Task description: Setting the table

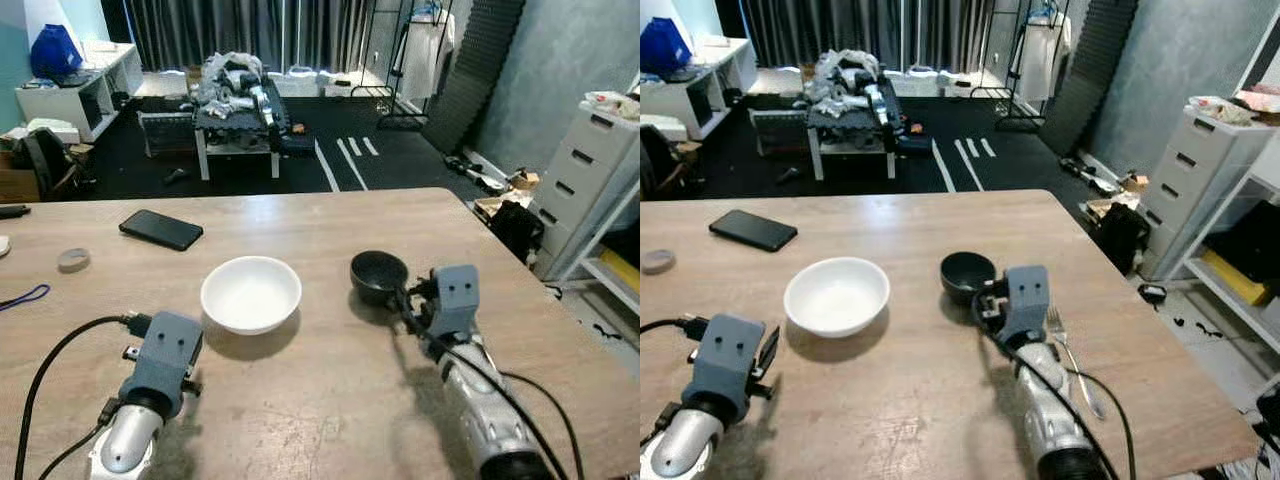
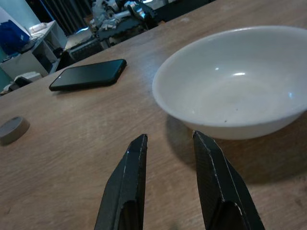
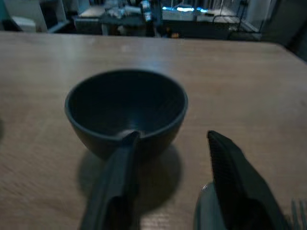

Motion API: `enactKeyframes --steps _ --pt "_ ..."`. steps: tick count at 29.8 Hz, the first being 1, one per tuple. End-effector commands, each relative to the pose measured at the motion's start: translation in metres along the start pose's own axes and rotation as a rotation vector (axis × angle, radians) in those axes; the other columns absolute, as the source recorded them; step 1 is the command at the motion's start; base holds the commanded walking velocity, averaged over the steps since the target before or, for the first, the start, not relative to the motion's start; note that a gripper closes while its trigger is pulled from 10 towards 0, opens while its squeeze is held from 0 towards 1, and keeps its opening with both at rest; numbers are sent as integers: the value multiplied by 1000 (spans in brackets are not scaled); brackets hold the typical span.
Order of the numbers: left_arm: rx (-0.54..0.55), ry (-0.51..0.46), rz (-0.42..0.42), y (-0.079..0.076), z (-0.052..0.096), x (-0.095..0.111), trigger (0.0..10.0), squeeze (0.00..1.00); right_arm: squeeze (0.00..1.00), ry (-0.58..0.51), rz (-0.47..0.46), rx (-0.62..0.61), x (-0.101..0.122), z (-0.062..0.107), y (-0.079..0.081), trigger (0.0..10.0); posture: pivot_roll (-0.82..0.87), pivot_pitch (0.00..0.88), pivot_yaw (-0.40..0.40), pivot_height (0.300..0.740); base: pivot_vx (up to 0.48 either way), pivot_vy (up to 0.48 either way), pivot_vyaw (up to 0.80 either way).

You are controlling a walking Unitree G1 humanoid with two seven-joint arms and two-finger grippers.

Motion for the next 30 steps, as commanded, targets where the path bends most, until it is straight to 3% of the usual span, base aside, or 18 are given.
enactKeyframes --steps 1,7,8,9,10,15,21,25,27,30 --pt "-13 20 -8 -2 2 -4 10000 0 1000 36 -16 26 -8 0 4 10000 178 148 51 740 0 0 0" --pt "-13 21 -11 -2 3 -4 10000 0 1000 58 -80 79 -10 1 9 10000 183 152 53 740 0 0 0" --pt "-12 22 -11 -1 3 -4 10000 0 290 55 -107 88 -9 2 8 10000 182 156 53 740 0 0 0" --pt "-12 23 -12 -1 3 -4 10000 0 290 53 -126 95 -8 3 7 10000 182 156 53 740 0 0 0" --pt "-12 24 -12 -1 3 -4 10000 0 0 49 -139 87 -7 3 2 10000 179 156 55 740 0 0 0" --pt "-17 25 -10 -3 3 -4 10000 0 0 19 -194 80 -1 3 -9 10000 172 156 56 740 0 0 0" --pt "-17 24 -10 -3 3 -4 10000 0 0 7 -226 60 0 5 -2 10000 174 156 51 740 0 0 0" --pt "-16 27 -10 -4 5 -5 10000 0 0 -102 -414 198 20 19 40 10000 179 140 54 740 0 0 0" --pt "-17 29 -11 -4 6 -6 10000 0 0 -125 -456 265 27 26 55 10000 177 136 57 740 0 0 0" --pt "-21 29 -15 -4 6 -6 10000 0 0 -115 -354 286 25 30 71 10000 176 132 58 740 0 0 0"
Point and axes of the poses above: a point about 5 cm out from each wrist's last joint towards the gripper, its own z axis pointing back from the gripper into the wrist, its own x axis along the axis of the wrist's last joint, y = z × x, the point moved 1 cm from there along -z, pointing out of the wrist towards the gripper, and after that the axes turned 1 degree about z, right-handed, at the moved point
